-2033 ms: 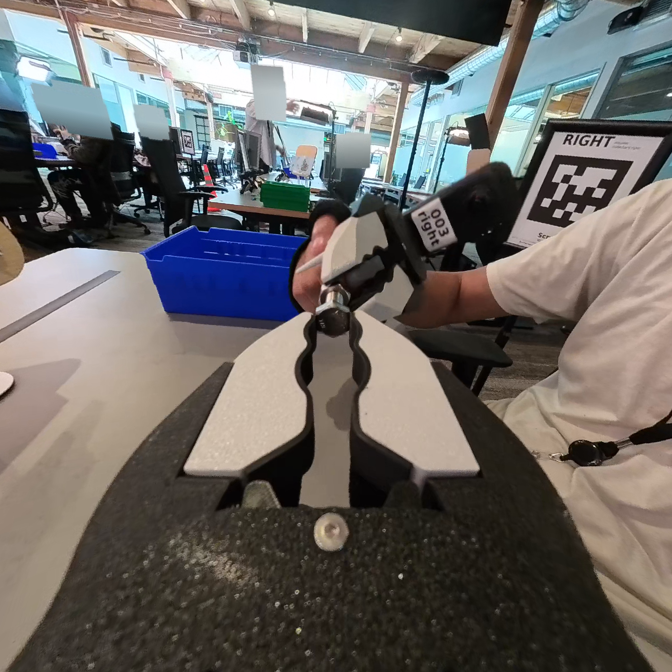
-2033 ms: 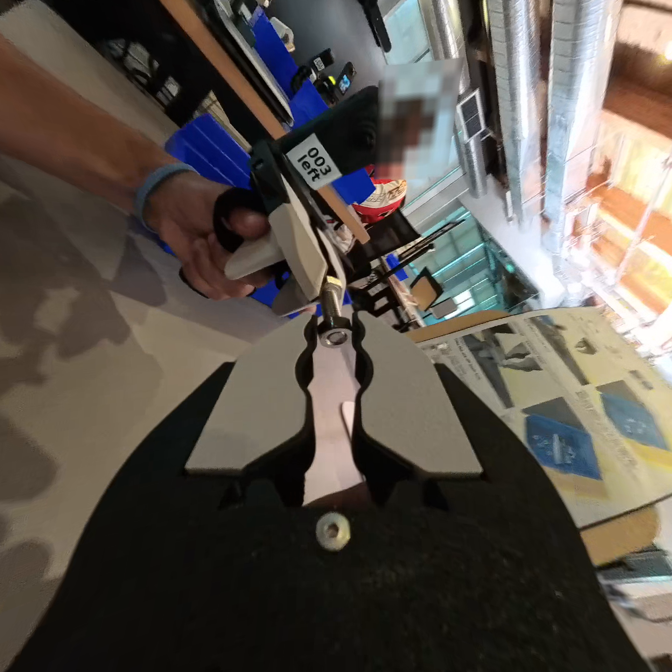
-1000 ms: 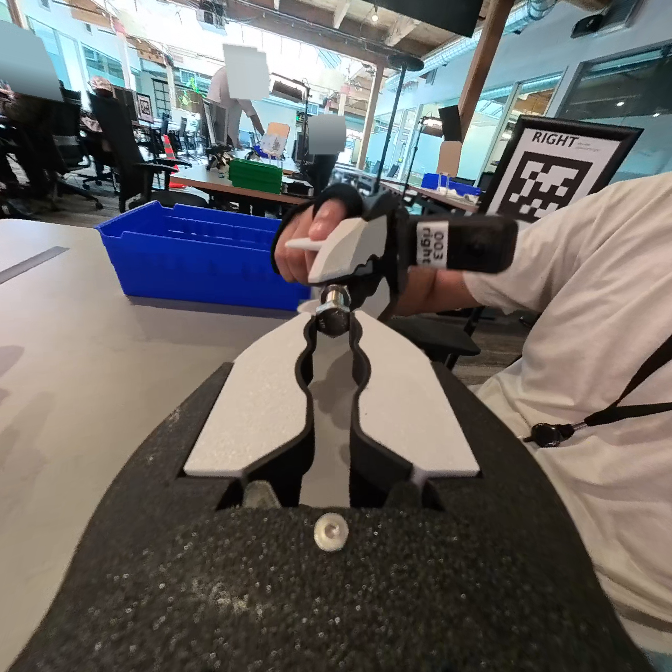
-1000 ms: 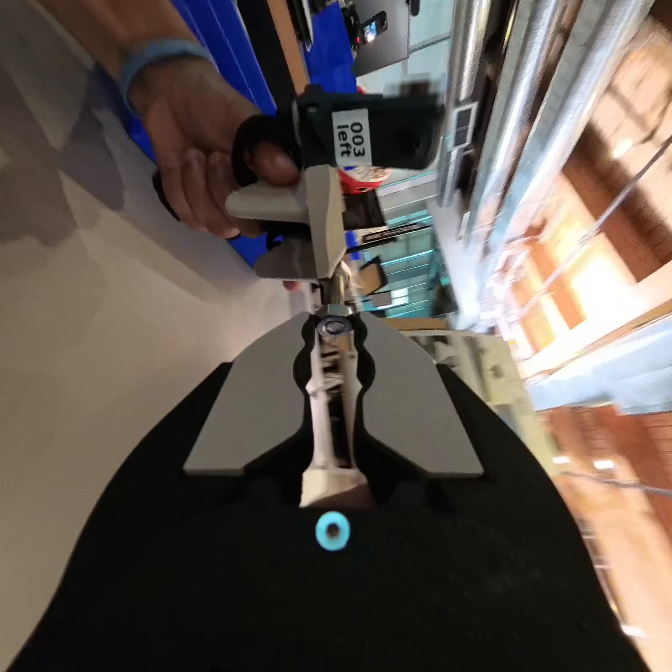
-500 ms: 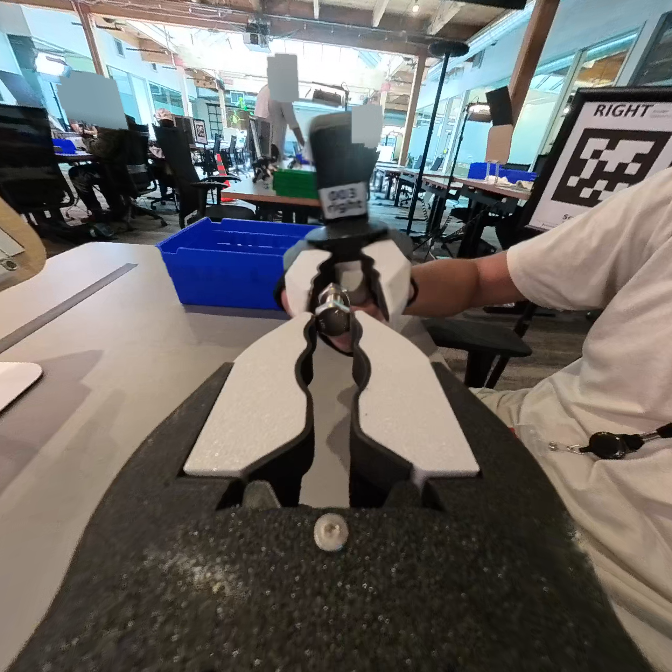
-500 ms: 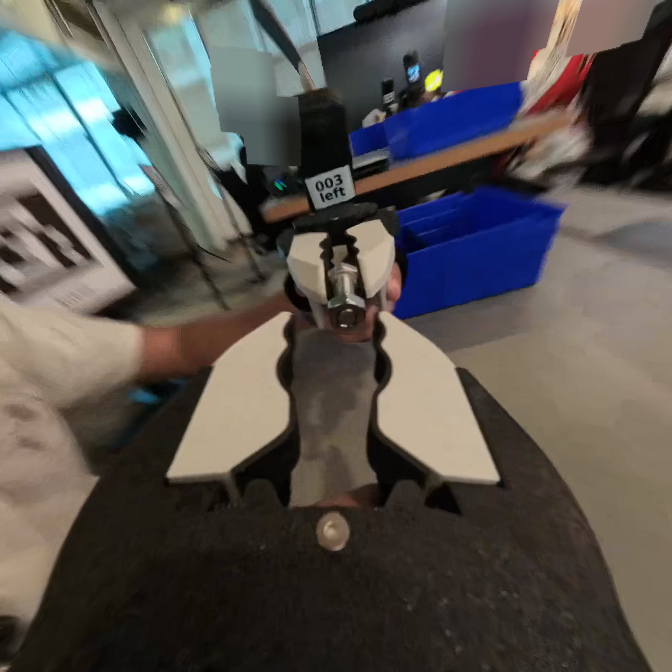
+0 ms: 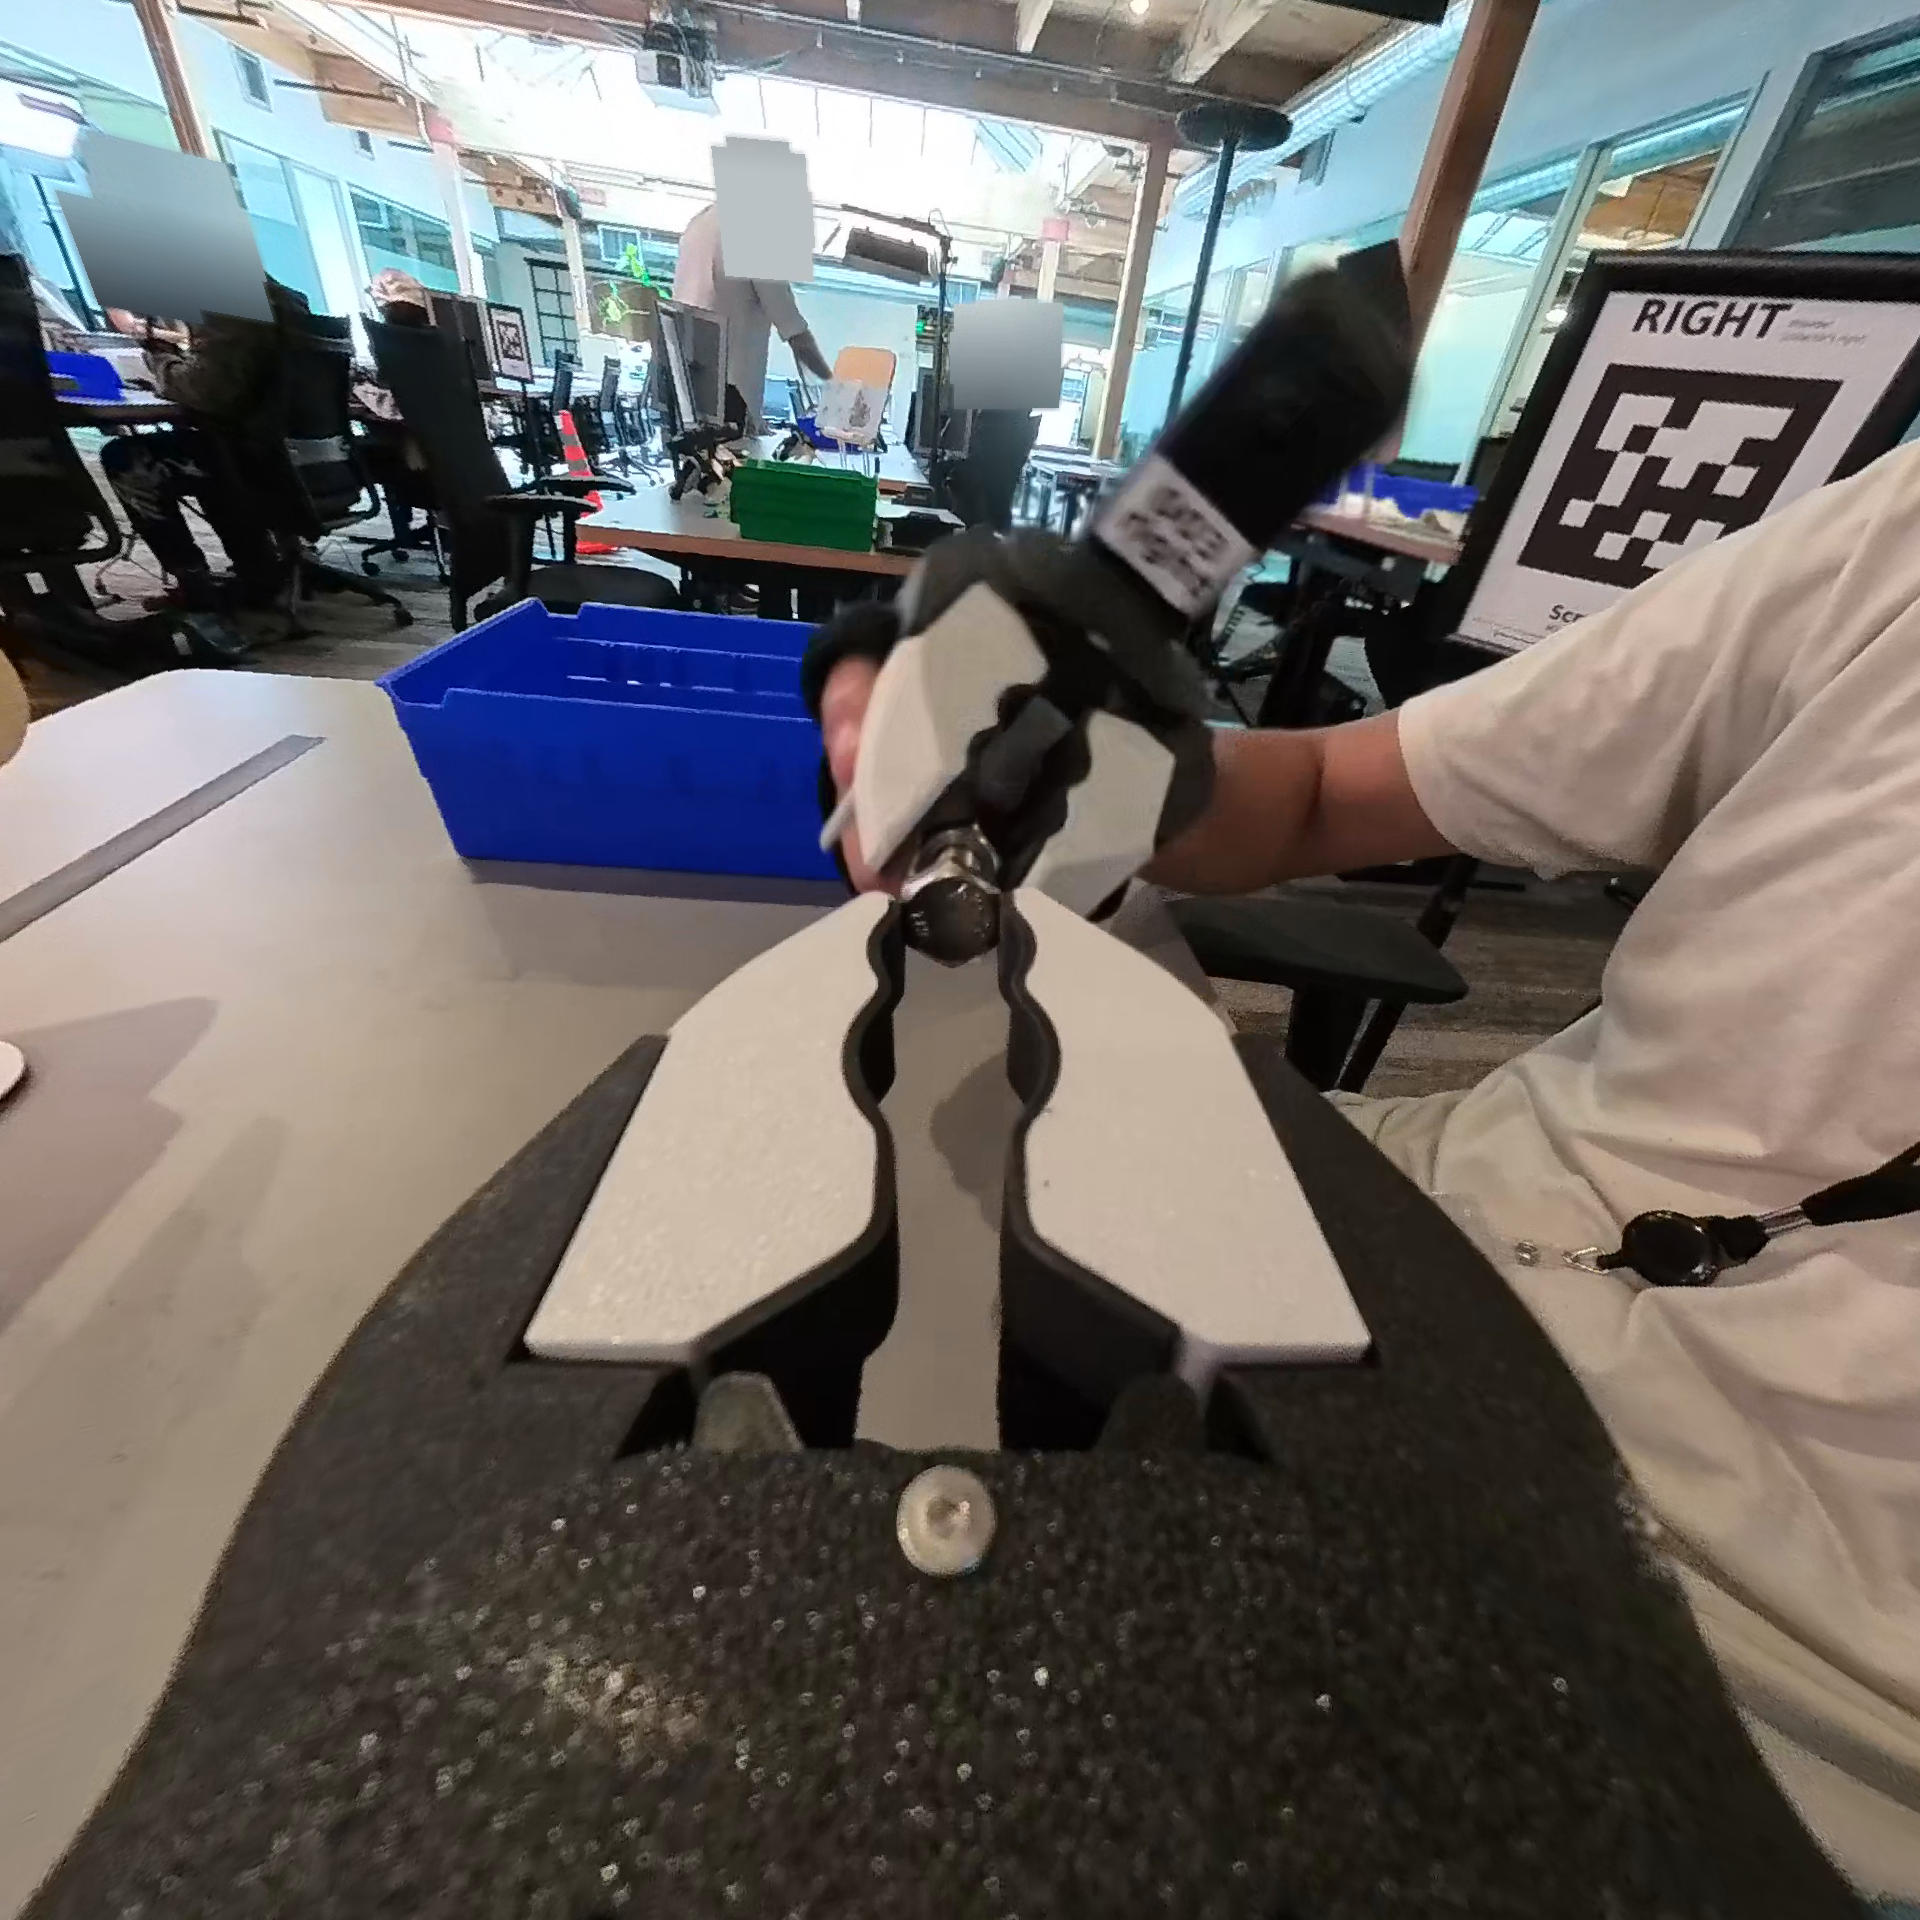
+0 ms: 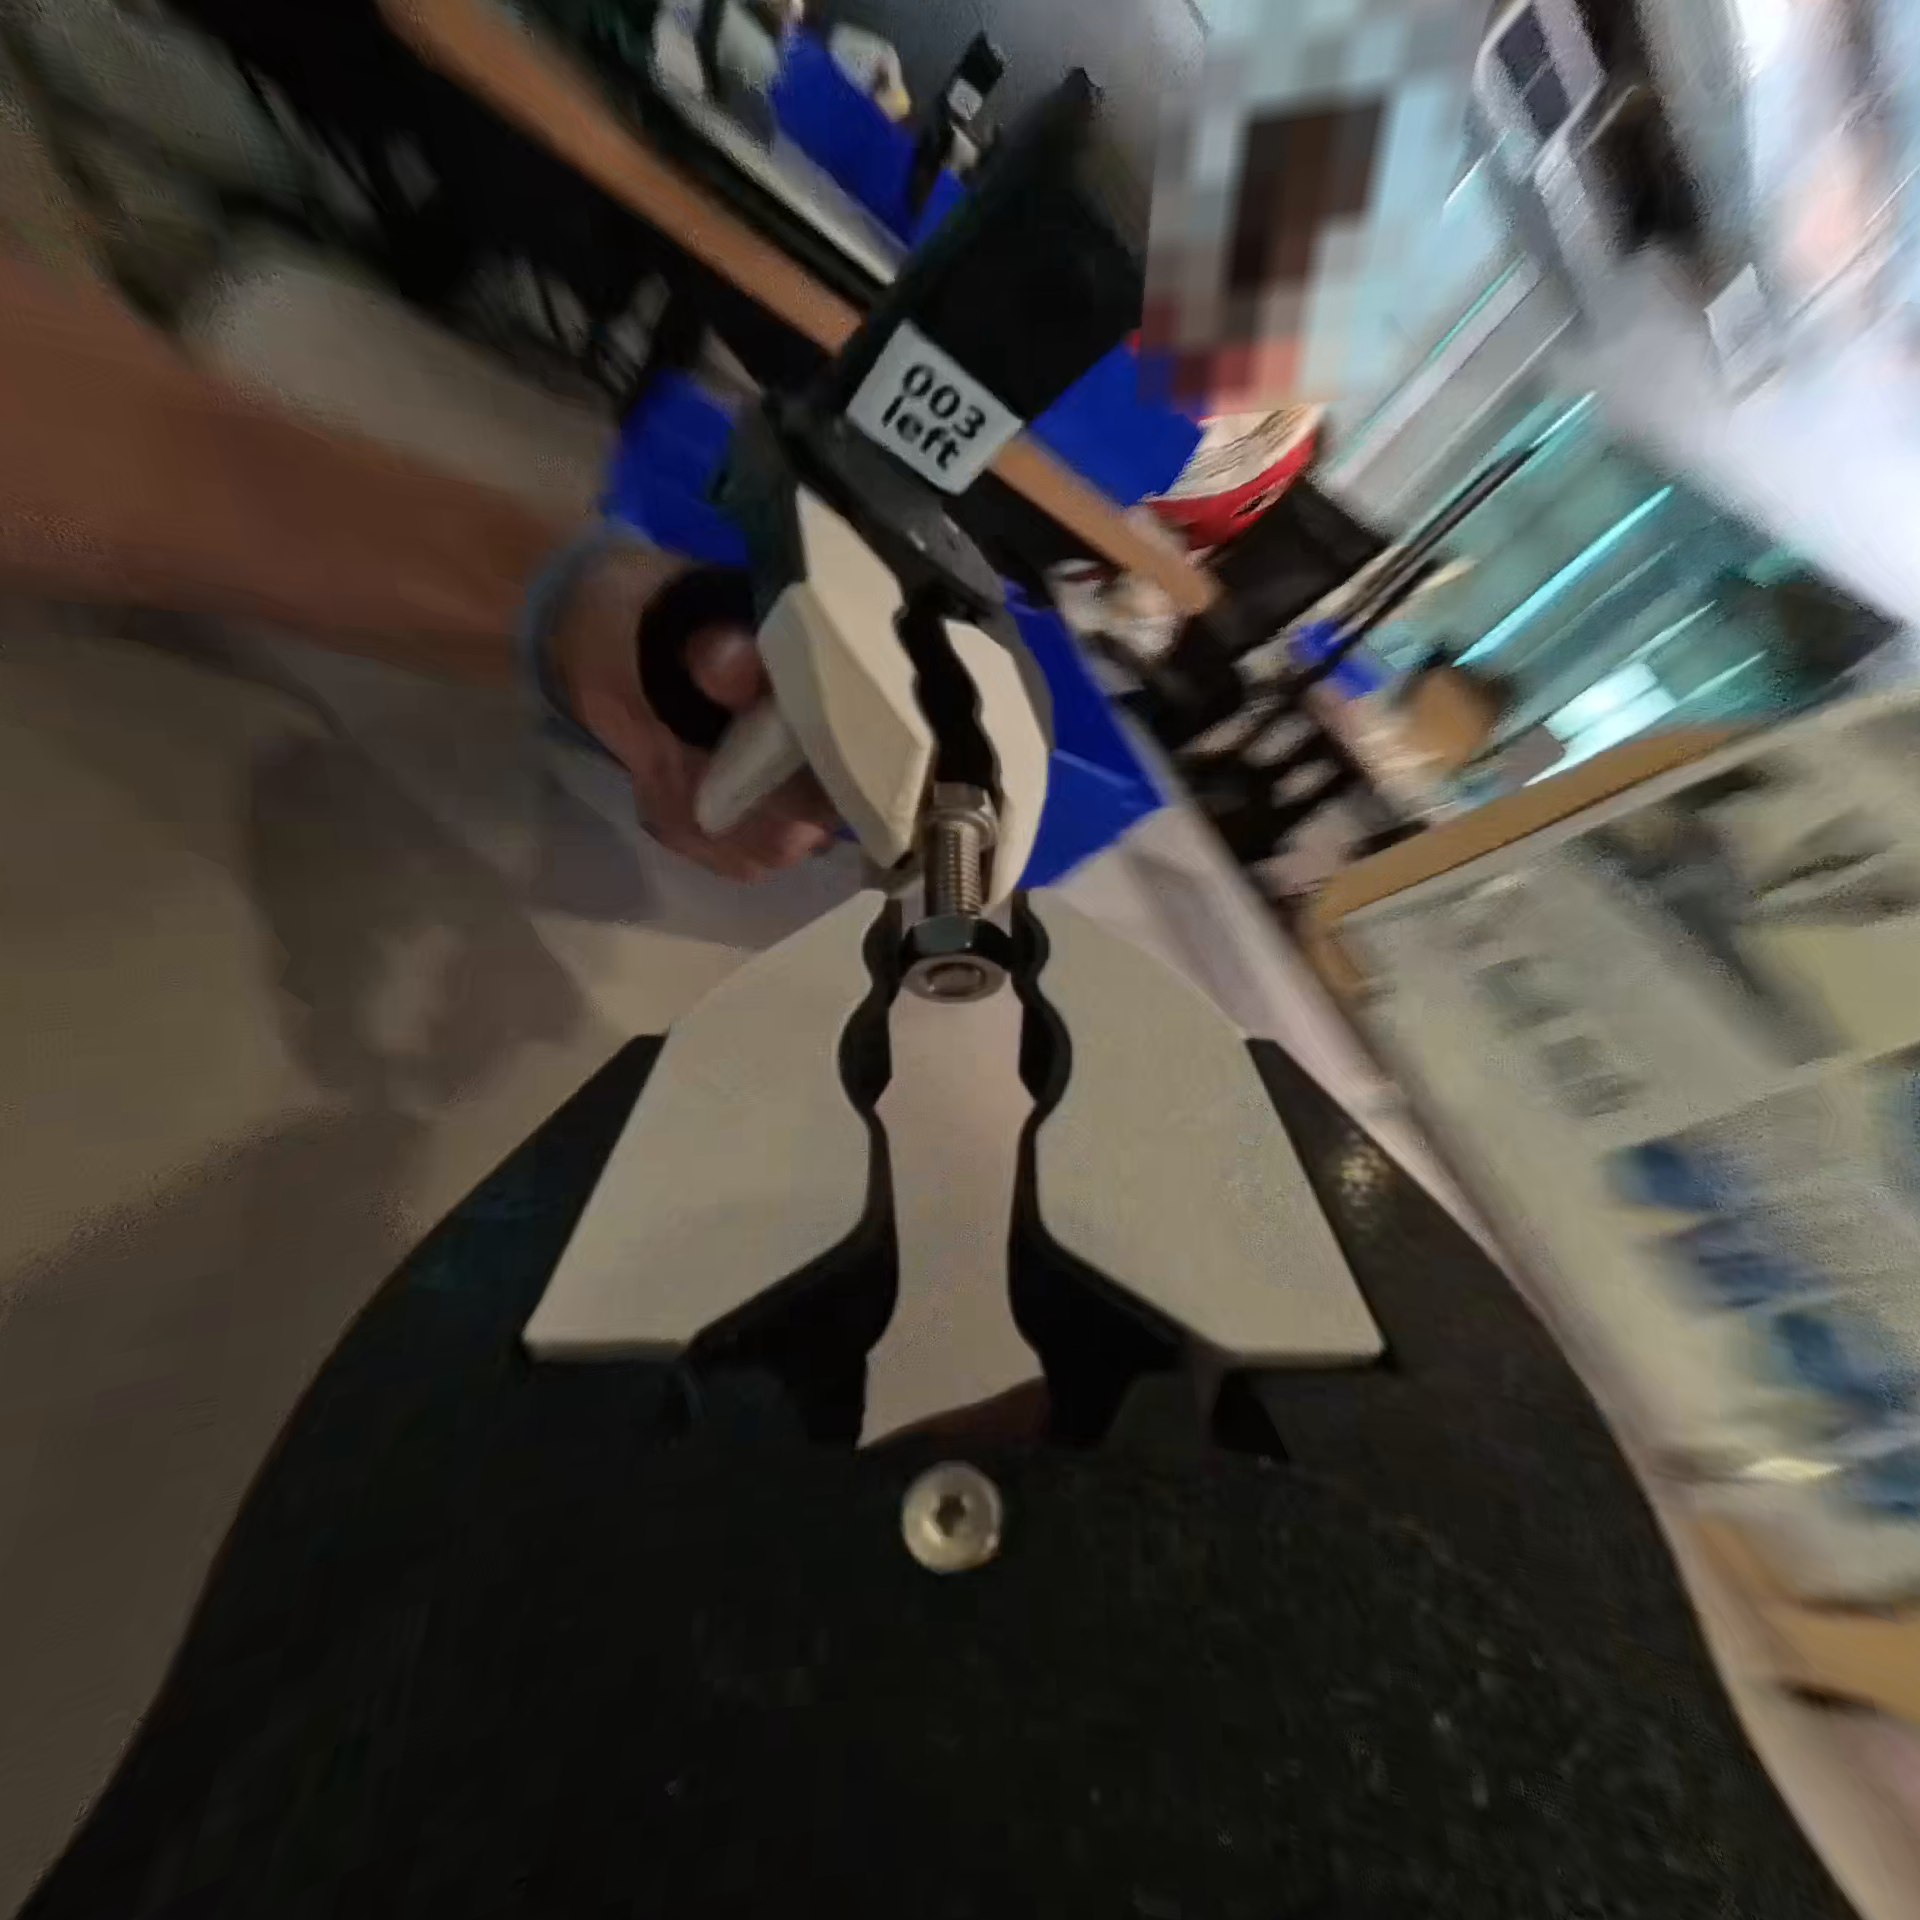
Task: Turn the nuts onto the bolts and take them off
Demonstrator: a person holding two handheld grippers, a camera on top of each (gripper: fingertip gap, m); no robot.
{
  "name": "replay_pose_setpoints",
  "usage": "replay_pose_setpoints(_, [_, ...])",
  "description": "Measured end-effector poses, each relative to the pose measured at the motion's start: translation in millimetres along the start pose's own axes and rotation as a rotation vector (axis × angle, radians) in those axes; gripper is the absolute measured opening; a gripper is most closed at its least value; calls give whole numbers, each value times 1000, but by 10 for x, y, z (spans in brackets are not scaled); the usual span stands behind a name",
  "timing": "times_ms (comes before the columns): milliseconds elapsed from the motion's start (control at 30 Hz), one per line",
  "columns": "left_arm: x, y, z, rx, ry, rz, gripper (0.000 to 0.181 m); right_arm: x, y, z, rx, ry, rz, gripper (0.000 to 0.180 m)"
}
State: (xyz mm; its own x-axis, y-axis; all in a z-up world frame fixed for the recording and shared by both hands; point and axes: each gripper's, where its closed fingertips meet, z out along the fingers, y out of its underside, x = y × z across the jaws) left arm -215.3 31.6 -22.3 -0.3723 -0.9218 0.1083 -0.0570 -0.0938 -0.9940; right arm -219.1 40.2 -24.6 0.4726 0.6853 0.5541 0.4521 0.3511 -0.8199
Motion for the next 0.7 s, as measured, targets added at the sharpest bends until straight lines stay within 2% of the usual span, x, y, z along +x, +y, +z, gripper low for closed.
replay_pose_setpoints(167, [6, -6, 8, -2, -13, 27, 16, -47, -74, -27, 165, -434, 975, 19])
replay_pose_setpoints(233, [11, 11, 20, -16, -16, 36, 17, -81, -62, -44, 198, -547, 1180, 19])
replay_pose_setpoints(267, [13, 17, 25, -19, -16, 38, 17, -82, -61, -50, 223, -558, 1214, 19])
replay_pose_setpoints(333, [27, 5, 27, -9, -1, 27, 17, -85, -88, -79, 283, -507, 1105, 21])
replay_pose_setpoints(367, [14, -4, 21, -1, -6, 23, 17, -99, -97, -89, 294, -456, 1002, 30])
replay_pose_setpoints(400, [6, -13, 8, 5, -7, 18, 16, -121, -91, -89, 280, -393, 877, 41])
replay_pose_setpoints(500, [2, -74, -40, 42, 4, -2, 17, -46, 74, -62, 126, -76, 374, 48])
replay_pose_setpoints(600, [8, -98, -64, 51, 12, -10, 17, 116, 94, -126, -12, 243, -219, 42])
replay_pose_setpoints(667, [10, -104, -65, 56, 17, -16, 17, 66, 31, -124, -48, 290, -442, 35])
replay_pose_setpoints(700, [10, -99, -63, 54, 20, -21, 17, 50, 3, -113, -53, 299, -482, 34])
